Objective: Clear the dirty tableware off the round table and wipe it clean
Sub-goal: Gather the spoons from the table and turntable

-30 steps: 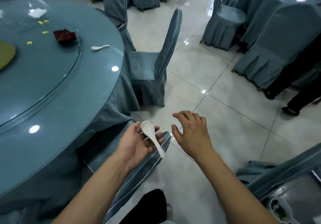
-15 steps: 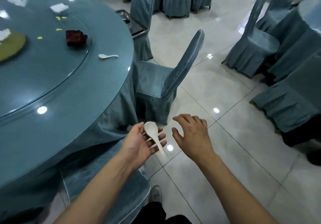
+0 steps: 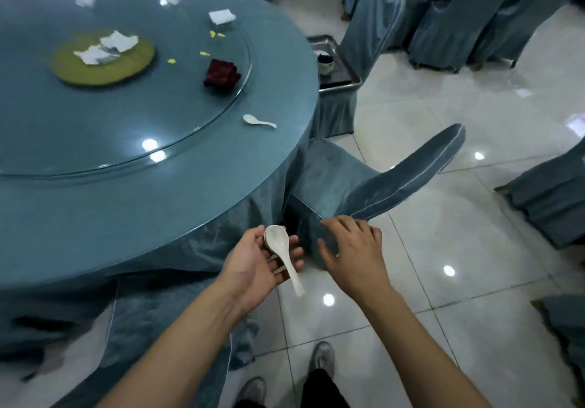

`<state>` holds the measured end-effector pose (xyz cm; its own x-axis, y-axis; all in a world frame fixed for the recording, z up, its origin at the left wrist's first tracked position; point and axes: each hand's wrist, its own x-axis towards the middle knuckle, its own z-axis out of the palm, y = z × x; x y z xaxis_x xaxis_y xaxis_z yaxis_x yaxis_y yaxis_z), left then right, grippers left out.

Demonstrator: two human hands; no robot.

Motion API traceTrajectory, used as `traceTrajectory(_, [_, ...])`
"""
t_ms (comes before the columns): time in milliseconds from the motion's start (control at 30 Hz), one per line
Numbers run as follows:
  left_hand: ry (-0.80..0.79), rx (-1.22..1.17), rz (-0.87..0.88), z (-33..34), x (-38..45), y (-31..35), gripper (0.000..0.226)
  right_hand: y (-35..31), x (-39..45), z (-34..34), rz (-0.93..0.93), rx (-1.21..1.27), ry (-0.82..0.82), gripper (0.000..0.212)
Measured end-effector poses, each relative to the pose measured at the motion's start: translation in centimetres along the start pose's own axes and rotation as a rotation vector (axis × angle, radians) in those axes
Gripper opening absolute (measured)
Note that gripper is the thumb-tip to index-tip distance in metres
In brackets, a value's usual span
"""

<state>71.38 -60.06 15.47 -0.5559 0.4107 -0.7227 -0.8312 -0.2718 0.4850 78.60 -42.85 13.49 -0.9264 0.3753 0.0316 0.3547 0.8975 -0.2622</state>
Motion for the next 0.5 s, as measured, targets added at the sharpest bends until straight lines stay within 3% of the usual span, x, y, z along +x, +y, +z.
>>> traceTrajectory(267, [0.123,-0.188,0.112,4.6,4.2,1.2,0.041,3.4,10.3,-0.6,-0.222,-0.005,-0.111,0.033])
traceTrajectory(500, [0.215,-0.298,0.178,5.8,8.9,5.4,0.039,2.2,20.1,1.1,-0.365,-0.013,-0.155,0.035])
